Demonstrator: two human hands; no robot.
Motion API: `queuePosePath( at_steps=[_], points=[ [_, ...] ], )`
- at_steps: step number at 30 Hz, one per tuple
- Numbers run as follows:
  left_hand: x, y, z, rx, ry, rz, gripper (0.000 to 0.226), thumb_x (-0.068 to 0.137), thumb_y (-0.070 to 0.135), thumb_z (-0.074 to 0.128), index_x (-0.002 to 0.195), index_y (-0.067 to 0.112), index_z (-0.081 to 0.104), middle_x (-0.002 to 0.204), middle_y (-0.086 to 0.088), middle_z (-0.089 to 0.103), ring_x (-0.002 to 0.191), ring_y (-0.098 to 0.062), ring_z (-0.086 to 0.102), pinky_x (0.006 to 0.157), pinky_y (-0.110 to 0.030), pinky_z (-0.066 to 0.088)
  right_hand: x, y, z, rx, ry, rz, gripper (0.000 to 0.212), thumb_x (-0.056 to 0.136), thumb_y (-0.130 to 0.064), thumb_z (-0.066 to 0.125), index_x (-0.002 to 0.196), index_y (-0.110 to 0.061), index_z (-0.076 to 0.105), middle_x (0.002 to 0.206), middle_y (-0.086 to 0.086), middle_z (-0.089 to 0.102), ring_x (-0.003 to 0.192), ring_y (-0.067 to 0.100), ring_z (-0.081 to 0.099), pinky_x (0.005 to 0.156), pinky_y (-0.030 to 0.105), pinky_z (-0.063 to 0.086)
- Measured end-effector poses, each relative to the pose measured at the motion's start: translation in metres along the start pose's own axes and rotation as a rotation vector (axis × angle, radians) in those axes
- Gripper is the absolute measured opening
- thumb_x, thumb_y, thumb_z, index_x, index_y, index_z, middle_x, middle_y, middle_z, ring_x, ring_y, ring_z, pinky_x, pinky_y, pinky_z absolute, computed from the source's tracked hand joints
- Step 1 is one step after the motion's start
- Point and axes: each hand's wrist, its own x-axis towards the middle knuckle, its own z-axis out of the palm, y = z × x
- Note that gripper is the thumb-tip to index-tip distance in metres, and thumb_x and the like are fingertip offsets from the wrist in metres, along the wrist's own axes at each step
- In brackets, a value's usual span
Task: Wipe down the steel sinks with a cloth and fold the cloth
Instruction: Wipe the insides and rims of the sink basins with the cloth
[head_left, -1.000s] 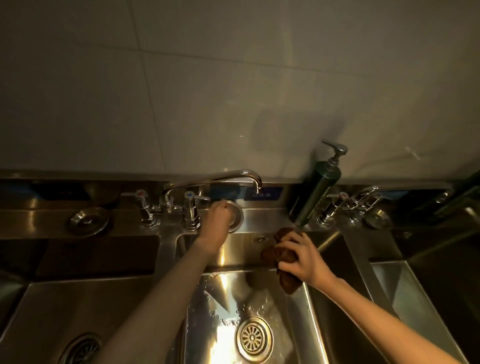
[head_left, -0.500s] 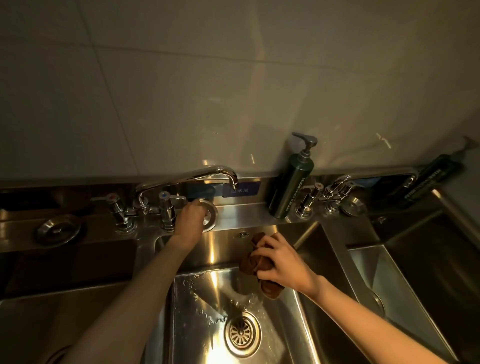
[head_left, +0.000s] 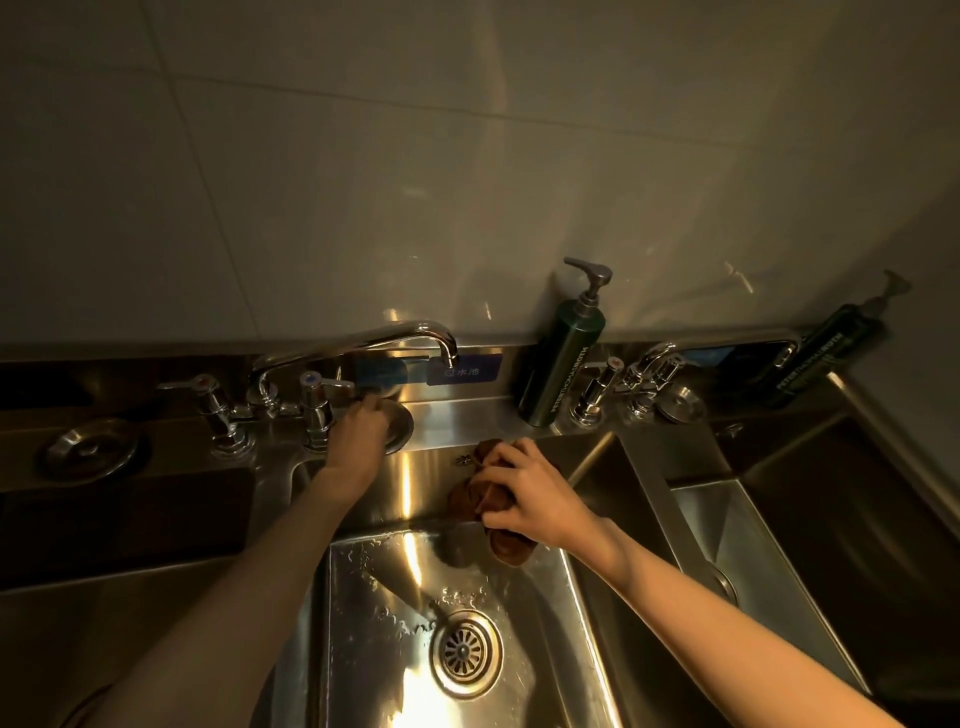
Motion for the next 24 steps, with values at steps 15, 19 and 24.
queuePosePath(
  at_steps=[15,19,24],
  points=[
    [-0.232,-0.058,0.010,-0.089,0.023,-0.062,0.052,0.094,0.029,0.032,0.136,0.001,0.044,0.142,-0.009,0.043,0.135,-0.026,0.035,0.110,-0.039,0.028,-0.029,-0.015,0.046,-0.009,-0.087,-0.049,0.056,0.071,-0.049,0.052,0.117,-0.019,0.064,0.114,0.003,0.054,0.100,0.026,0.042,0.091,0.039,0.040],
    [-0.247,-0.042,0.008,-0.085,-0.017,-0.111,0.054,0.094,0.024,0.027,0.138,-0.003,0.039,0.144,-0.015,0.041,0.136,-0.026,0.032,0.114,-0.018,0.006,-0.029,-0.020,0.078,0.020,-0.125,-0.106,0.047,0.075,-0.040,0.066,0.116,-0.018,0.064,0.117,0.002,0.053,0.101,0.026,0.039,0.089,0.037,0.039],
    [-0.251,-0.029,0.013,-0.059,0.013,-0.152,0.050,0.091,0.011,0.029,0.137,-0.007,0.038,0.144,-0.020,0.039,0.136,-0.030,0.031,0.114,-0.026,0.004,-0.023,-0.018,0.117,0.049,-0.202,-0.158,0.050,0.079,-0.040,0.065,0.124,-0.019,0.060,0.127,0.004,0.049,0.111,0.027,0.038,0.094,0.036,0.037]
  ],
)
